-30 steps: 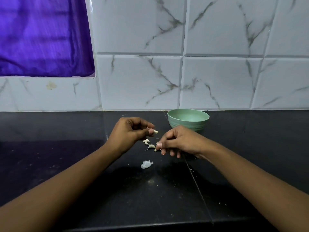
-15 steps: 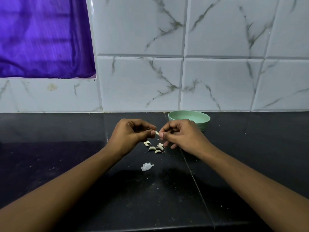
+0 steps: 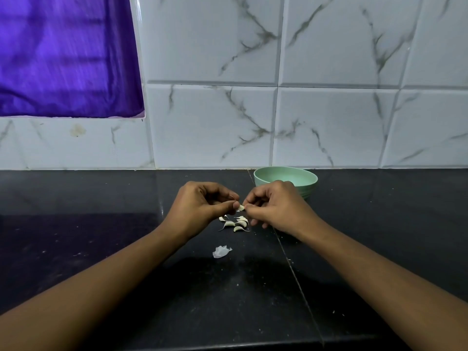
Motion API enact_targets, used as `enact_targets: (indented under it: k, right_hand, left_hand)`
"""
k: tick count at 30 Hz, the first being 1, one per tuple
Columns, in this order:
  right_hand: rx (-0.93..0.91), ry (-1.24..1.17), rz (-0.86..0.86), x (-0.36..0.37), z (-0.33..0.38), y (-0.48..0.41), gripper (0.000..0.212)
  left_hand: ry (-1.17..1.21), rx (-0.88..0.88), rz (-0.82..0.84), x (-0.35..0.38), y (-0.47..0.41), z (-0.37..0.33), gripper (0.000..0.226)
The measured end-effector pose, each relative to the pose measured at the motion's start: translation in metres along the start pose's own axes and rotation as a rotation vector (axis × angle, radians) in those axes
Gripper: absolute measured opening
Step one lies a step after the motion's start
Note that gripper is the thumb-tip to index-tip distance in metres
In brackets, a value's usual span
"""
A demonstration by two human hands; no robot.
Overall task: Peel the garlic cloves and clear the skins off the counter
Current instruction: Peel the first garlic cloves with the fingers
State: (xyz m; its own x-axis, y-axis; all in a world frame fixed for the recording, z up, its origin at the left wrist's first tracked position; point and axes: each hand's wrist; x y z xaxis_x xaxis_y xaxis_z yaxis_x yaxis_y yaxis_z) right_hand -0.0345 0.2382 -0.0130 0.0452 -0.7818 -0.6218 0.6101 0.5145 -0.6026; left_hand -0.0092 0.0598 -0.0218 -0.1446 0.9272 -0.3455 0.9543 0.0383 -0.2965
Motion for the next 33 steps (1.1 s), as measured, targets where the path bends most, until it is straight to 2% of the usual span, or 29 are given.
enact_targets:
  k: [7,11,28,33]
  right_hand:
    - [-0.176,0.345,0.009,0.0016,0.0024,0.0004,0.005]
    - [-0.274,0.501,0.006,0.0065,0.0022,0.0003,0.017]
    - [-0.363,0.377,-0.093,0.0089,-0.0046,0.0007,0.017]
    - [-0.302,0.270,-0.127,0.0086,-0.0067,0.0003,0.010]
  left_hand:
    - [-0.035,0.021,-0.004,0.0028,0.0005,-0.0007,0.013]
    - [-0.046,0.028,-0.008,0.0028,-0.0001,-0.0001,0.010]
    - [0.050,0.003,0.049,-0.0006,0.0010,-0.0023,0.010]
    - [0.106,-0.016,0.085,0.0002,-0.0001,-0.0019,0.014]
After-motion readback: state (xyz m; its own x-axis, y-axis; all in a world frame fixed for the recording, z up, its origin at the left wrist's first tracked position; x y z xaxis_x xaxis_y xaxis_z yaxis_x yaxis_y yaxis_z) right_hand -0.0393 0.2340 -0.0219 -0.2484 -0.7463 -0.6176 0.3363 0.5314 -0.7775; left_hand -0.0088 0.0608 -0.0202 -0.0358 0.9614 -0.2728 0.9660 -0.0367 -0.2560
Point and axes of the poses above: each hand's wrist, its own y-axis away from the middle knuckle, its own x-axis out of the palm, z = x × y, and after that the axes turned 15 degrees about -x, right-handed
